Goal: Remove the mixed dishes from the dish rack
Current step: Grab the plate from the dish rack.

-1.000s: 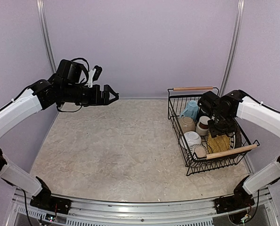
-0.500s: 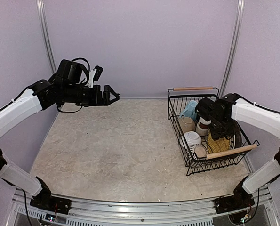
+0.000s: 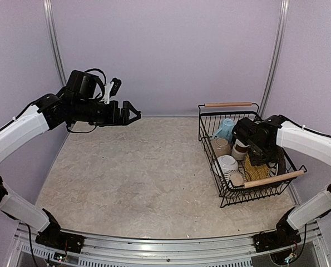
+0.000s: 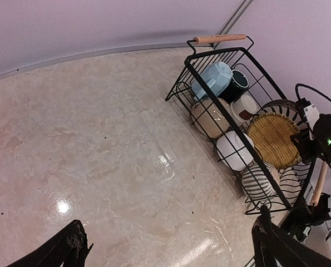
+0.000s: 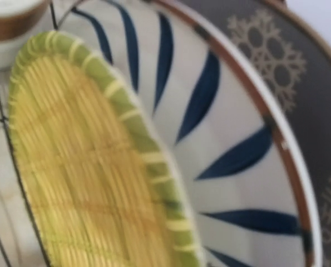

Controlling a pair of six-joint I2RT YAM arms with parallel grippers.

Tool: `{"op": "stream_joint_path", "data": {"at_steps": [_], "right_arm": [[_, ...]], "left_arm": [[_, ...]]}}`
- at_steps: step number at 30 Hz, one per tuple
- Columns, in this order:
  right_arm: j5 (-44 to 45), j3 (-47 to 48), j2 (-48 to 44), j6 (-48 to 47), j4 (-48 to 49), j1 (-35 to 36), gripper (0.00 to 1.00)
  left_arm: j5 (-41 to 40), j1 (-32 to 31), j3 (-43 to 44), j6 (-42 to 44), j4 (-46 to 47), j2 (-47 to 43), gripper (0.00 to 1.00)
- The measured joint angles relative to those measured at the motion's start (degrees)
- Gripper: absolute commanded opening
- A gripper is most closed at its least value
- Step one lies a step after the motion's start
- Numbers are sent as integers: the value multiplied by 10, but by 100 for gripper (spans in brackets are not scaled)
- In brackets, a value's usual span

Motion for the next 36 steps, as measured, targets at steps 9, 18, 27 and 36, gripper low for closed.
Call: {"op": "stream_joint_path", "data": {"at_steps": [9,18,27,36], "right_arm": [[-5,-19,-32,-44,50,-3,13],[-12,-39,-48,-83,93,-24,10],[-128,-70,-116,-96,183,-48,13],[-212,-86,-92,-111,249,-78,20]], "left_arm": [[12,5,6,0,-11,9,99],[16,9,19,0,-25,41,99],[26,11,22,-1,-33,52,99],[32,11,23,-2,-40,56,99]]}}
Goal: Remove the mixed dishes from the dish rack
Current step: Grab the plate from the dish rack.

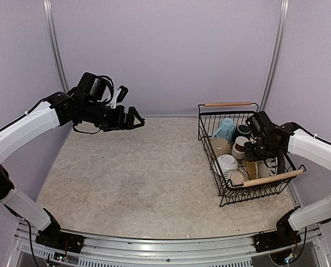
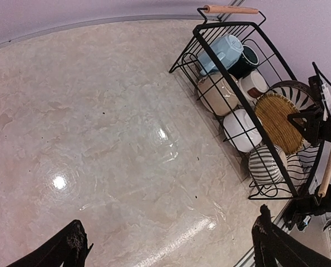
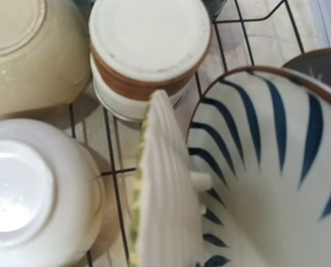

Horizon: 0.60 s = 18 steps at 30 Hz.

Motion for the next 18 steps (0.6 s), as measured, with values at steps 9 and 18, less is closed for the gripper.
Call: {"op": "stream_joint_path", "data": {"at_steps": [9,18], "right_arm": [[47,24,42,3,-36,-1,8],[81,77,37,0,-114,-6,0]], "left_arm": [[3,1,6,-1,-2,2,99],[13,7,6,-5,-2,10,99]]}}
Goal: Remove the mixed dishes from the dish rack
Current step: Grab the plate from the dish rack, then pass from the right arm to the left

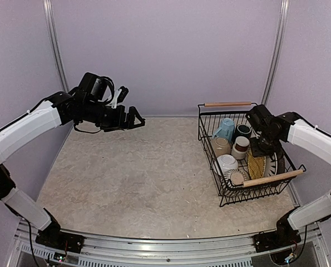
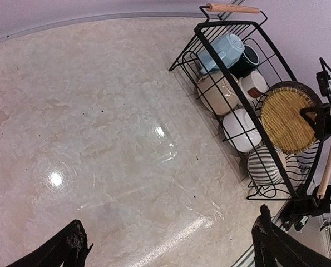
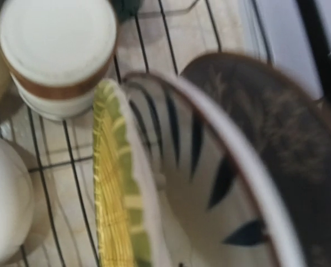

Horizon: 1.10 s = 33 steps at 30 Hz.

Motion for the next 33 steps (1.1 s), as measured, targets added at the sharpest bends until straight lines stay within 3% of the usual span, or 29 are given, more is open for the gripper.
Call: {"op": "stream_joint_path", "data": {"at_steps": [11,18,26,33], "right_arm": [[-6,110,-41,-9,-57,0,0],[-101,121,-109,-16,-9,0,0],[-322,41,-139,38,240,0,0],[-469,-29,-70,130,499,29,0]], "left_arm": [[8,5,1,-3,0,2,99],[56,17,1,-10,3,3,99],[217,68,-29,-54,75,1,99],[369,87,-48,-113,159,5,99]]}}
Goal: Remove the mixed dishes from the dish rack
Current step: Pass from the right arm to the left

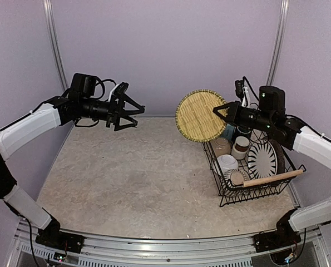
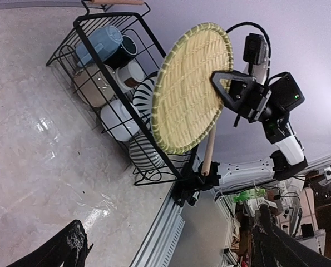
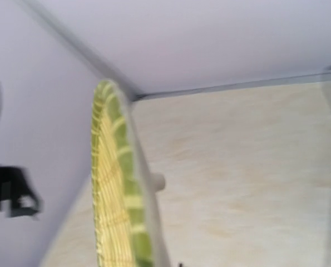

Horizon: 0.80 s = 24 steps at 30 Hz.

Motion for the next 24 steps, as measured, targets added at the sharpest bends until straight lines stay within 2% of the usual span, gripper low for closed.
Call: {"op": "stream_joint_path", "data": {"at_steps": [5,10,24], "right_arm": [[-50,-10,85,56,130,53,0],[-80,-10,144,96,204,83,0],[-98,-8,165,131,278,100,0]], "left_arm": [[65,-6,-5,-35,44,28,97],[80,-8,-12,-54,50,50,89],[127,-8,-22,-103,97,71,43]]}}
